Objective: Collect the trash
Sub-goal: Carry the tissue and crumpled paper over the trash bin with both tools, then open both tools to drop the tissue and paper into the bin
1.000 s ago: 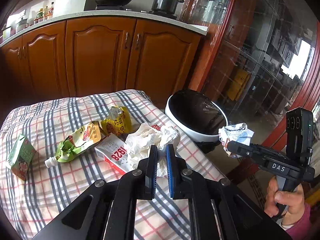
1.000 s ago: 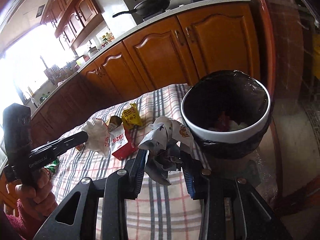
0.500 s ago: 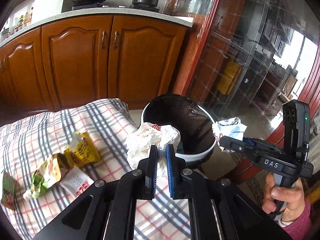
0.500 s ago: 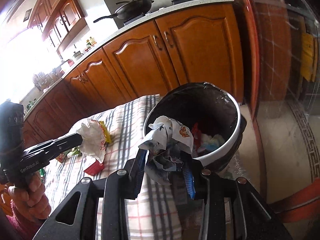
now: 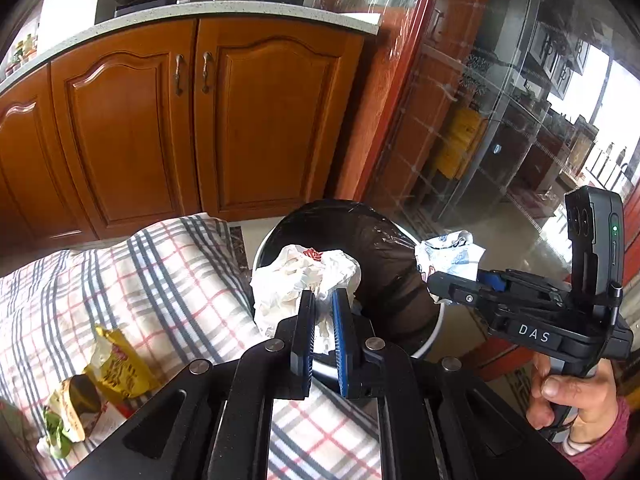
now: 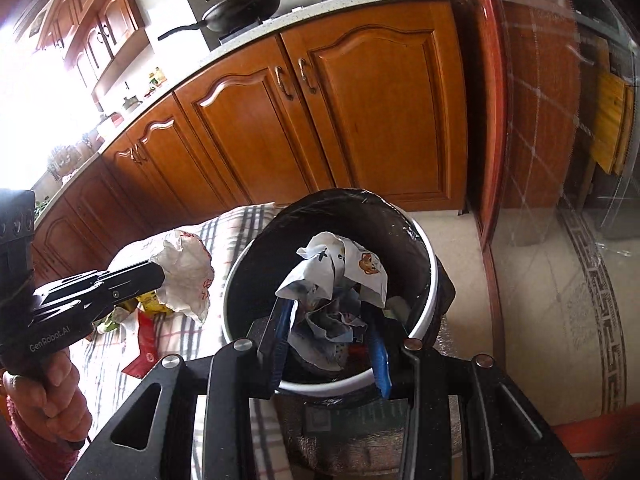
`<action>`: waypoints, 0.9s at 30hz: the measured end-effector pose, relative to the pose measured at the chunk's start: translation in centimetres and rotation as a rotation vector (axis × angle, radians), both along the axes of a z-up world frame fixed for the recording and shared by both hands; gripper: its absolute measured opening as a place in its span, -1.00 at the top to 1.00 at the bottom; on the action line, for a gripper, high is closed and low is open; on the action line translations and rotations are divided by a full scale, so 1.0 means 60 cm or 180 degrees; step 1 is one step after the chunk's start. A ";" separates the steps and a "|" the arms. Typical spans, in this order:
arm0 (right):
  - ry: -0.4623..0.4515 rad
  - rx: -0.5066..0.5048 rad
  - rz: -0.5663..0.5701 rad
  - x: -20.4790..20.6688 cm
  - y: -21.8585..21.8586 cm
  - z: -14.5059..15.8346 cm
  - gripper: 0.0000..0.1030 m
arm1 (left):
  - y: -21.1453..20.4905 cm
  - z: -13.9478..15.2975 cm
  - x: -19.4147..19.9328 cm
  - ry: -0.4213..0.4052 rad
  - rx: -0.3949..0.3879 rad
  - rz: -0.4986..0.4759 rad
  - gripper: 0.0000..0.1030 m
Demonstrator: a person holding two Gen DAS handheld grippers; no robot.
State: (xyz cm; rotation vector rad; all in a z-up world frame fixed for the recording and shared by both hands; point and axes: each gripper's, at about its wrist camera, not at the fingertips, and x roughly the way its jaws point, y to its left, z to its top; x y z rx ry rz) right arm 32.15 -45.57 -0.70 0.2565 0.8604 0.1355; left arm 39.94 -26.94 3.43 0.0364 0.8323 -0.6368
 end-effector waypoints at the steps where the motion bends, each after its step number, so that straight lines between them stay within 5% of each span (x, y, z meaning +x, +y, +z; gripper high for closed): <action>1: 0.0024 -0.0004 0.0007 0.007 -0.002 -0.002 0.31 | -0.005 -0.002 0.005 0.0018 0.0003 -0.0010 0.86; 16: 0.0248 -0.0160 0.0102 0.065 -0.012 -0.032 0.22 | -0.054 -0.033 0.060 0.0165 0.0129 -0.0028 0.82; 20: 0.0328 -0.0210 0.0157 0.079 -0.009 -0.039 0.09 | -0.052 -0.041 0.070 0.0226 0.0100 -0.0023 0.49; 21: 0.0345 -0.0237 0.0155 0.081 -0.009 -0.040 -0.04 | -0.052 -0.041 0.069 0.0215 0.0093 -0.0028 0.45; 27: 0.0316 -0.0157 0.0096 0.074 -0.014 -0.038 -0.05 | -0.027 -0.038 0.055 0.0185 0.0010 0.0066 0.39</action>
